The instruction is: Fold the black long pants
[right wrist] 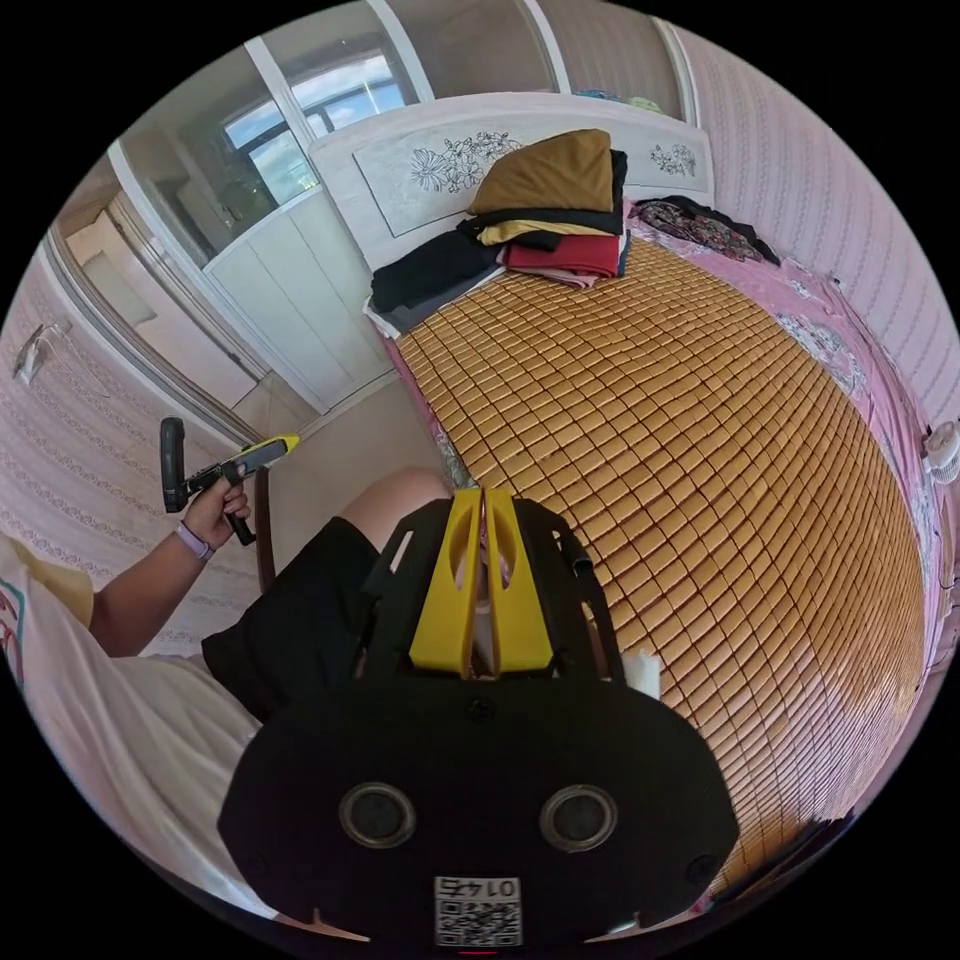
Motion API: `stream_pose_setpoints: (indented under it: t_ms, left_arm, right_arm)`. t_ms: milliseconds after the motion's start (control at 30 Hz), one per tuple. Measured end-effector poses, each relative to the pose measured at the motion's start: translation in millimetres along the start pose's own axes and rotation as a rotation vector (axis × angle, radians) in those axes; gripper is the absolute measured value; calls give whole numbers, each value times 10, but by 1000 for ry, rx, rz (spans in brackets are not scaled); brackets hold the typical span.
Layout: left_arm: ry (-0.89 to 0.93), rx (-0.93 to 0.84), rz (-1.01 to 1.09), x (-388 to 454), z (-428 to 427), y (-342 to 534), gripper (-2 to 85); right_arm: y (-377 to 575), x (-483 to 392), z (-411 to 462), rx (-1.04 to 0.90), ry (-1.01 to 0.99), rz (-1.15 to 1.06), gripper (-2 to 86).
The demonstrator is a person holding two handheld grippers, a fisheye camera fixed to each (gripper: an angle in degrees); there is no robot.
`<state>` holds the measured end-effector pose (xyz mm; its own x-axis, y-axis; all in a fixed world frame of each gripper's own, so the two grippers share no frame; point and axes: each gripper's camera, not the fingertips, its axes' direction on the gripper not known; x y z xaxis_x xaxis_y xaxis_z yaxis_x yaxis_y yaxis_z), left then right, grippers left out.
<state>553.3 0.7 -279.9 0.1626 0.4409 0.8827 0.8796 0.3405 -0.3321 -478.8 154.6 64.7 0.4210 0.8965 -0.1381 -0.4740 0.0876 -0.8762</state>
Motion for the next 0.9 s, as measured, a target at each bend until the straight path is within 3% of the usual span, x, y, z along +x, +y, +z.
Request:
stream_pose_setpoints:
  t_ms: [233,533,800,900]
  left_arm:
    - [-136,260,-124,-700,-138,-227,1]
    - [-151,498,-315,-1272,245,-898,63]
    - [-173,552,-397,-1766,712,-1332,77]
    - [-231,573,-416,-1990,801,-1339,75]
  right_arm:
    - [-457,-103,1038,-64,-22,-90,49]
    - [-1245,-101,2529,-153,-31,-193,60]
    - [-2269,-276,3519,-145,-2,-392,68]
    - [-2734,-299,3933,-225,-64,-453,63]
